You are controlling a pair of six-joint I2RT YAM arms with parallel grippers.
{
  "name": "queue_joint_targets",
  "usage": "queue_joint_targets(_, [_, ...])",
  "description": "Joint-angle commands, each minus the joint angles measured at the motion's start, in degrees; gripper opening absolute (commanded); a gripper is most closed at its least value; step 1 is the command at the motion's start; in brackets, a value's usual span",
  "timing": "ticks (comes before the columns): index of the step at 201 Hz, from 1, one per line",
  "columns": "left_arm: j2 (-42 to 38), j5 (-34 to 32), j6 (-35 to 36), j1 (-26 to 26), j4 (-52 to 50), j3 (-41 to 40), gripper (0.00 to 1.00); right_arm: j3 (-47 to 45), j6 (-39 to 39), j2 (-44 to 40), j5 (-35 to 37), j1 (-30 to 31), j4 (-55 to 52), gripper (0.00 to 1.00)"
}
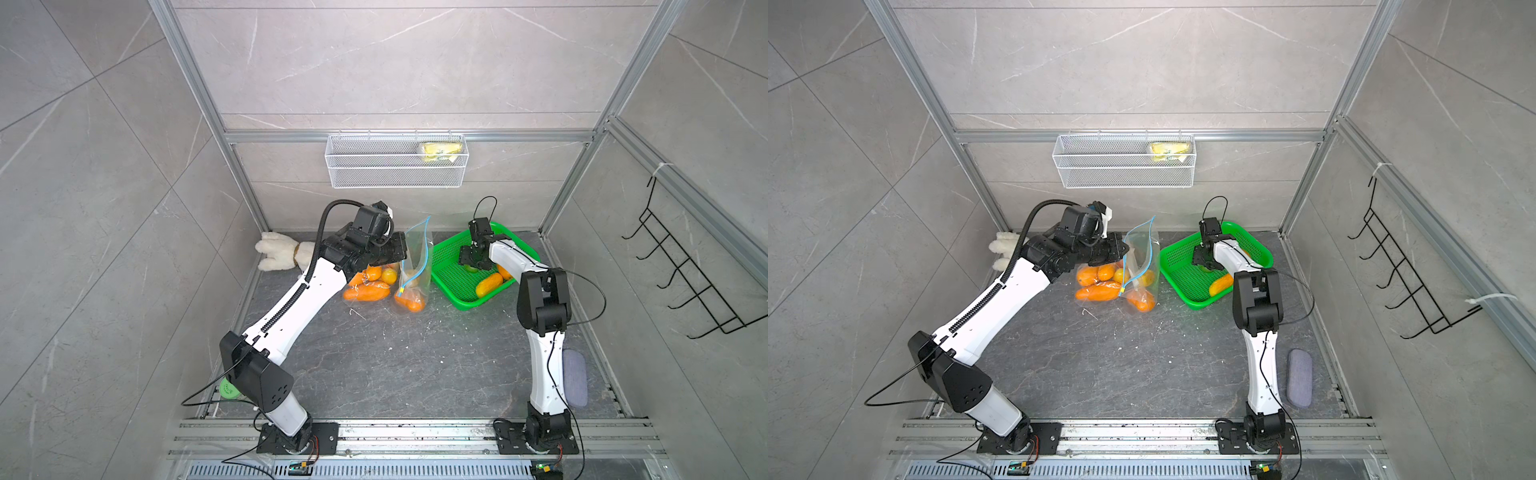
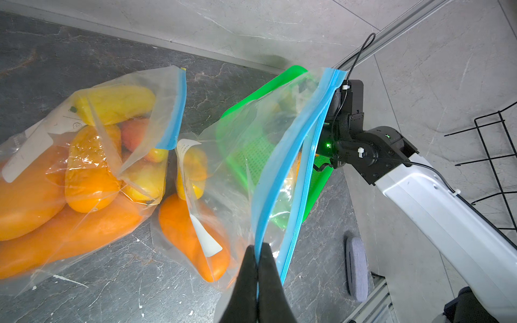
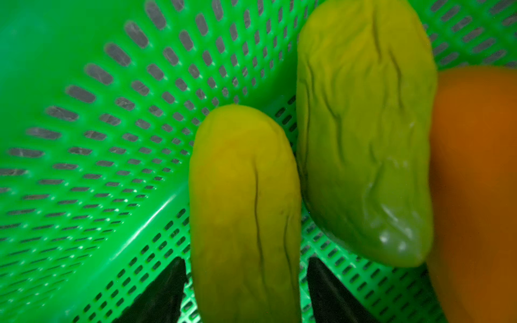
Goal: Place the mango in a zip-top bag and seal the zipper
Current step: Pick up the mango from the basket.
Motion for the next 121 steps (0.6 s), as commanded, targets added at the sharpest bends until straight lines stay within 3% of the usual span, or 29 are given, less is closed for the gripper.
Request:
queue_joint_targets(1, [-1.05,0.80,1.12,0.32,1.28,2.73,0.00,5.66,-0.91,3.30,1.61,0.09,-5.07,0.64])
queue_joint_targets(21, [-1.92,1.60,0.80,0.30,2.29,1.75,0.00,7.15,-0.97,2.77,0.80,0.20,-6.90,0.44])
queue_joint_targets(47, [-2.83,1.07,0.45,0.26,2.67,0.23,0.00,-1.21,-0.60,-7.25,-3.81,1.04,-0.74,0.26])
queue_joint_targets(96, [-1.34,2.28,-0.59,0.32,3.58,0.39,0.00,-31.08,4.14,-41.87,-13.06,7.88,29.21,0.18])
queue_joint_targets(121, [-0.13,3.40,-1.13,0.40,3.93,1.67,0.00,-40.01,6.92,-51.35,-13.66,14.06,44.38,0.16])
